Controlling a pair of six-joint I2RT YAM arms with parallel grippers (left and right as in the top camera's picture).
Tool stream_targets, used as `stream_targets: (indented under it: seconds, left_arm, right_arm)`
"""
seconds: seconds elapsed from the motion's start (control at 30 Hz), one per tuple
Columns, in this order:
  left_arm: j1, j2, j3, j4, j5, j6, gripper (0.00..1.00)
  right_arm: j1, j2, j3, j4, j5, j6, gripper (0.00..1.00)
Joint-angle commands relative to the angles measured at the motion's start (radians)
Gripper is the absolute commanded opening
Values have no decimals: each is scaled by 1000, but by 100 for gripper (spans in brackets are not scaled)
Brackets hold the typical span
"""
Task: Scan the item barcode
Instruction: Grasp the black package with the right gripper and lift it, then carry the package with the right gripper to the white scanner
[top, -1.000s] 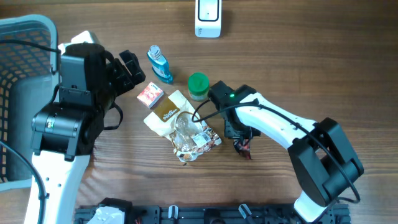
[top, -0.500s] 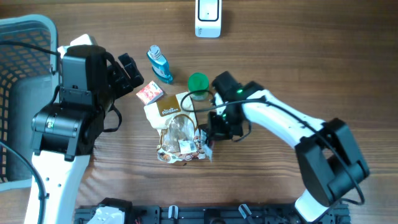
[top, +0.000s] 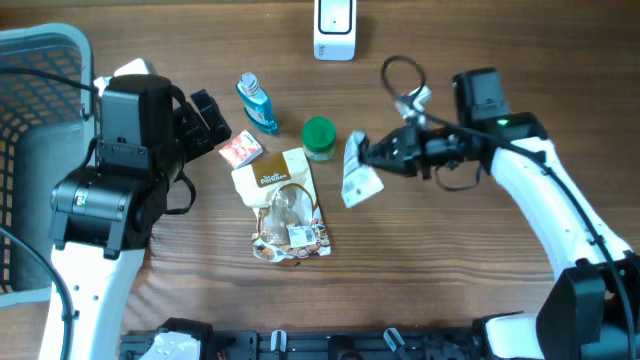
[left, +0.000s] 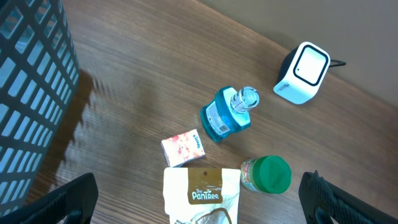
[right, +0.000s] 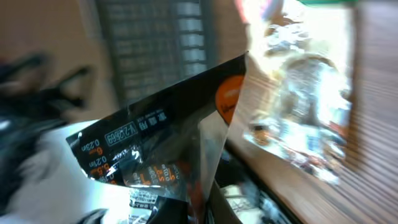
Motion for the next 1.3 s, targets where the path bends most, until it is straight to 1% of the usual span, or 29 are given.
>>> stream_targets:
  seconds: [0.0,0.07,0.13,0.2,0.23,0.3,0.37,0.47,0.5,0.57,0.6,1.07,1.17,1.27]
  left_arm:
    - [5,-11,12,-1,-20,15,100]
    - [5,-11,12,-1,-20,15,100]
    - [5,-11,12,-1,-20,15,100]
    - [5,-11,12,-1,-20,15,100]
    - [5,-11,12,-1,-20,15,100]
    - [5,-11,12,-1,-20,15,100]
    - [5,-11,12,-1,-20,15,100]
    - [5,-11,12,-1,-20,15,100]
    - [5,-11,12,-1,-20,15,100]
    - [5,-11,12,-1,-20,15,100]
    - [5,-11,12,-1,-20,15,100]
    - [5,-11,12,-1,-20,15,100]
    - [5,-11,12,-1,-20,15,100]
    - [5,-11,12,-1,-20,15,100]
  right_arm:
    - [-63,-22,3,78,-380,26,5]
    - [-84,-23,5,148,-398,175,5]
    - [-90,-22,5,285,-398,355,5]
    - [-90,-22,5,529,-398,626,5]
    - [-90,-22,8,625,-391,708,5]
    - [-92,-24,33,642,-398,778,5]
    - [-95,-24,33,773,-396,927,5]
    - [-94,-24,34,916,-393,1060,5]
    - [-94,-24,34,989,-397,1122,5]
    - [-95,-24,34,1089,-396,1186,4]
    - [-95,-24,34,1119,-396,1208,5]
    - [-95,-24,34,1120,-397,1196,5]
    - [-94,-24,34,1169,-388,1154,5]
    - [-93,-23,34,1276,-335,1041,5]
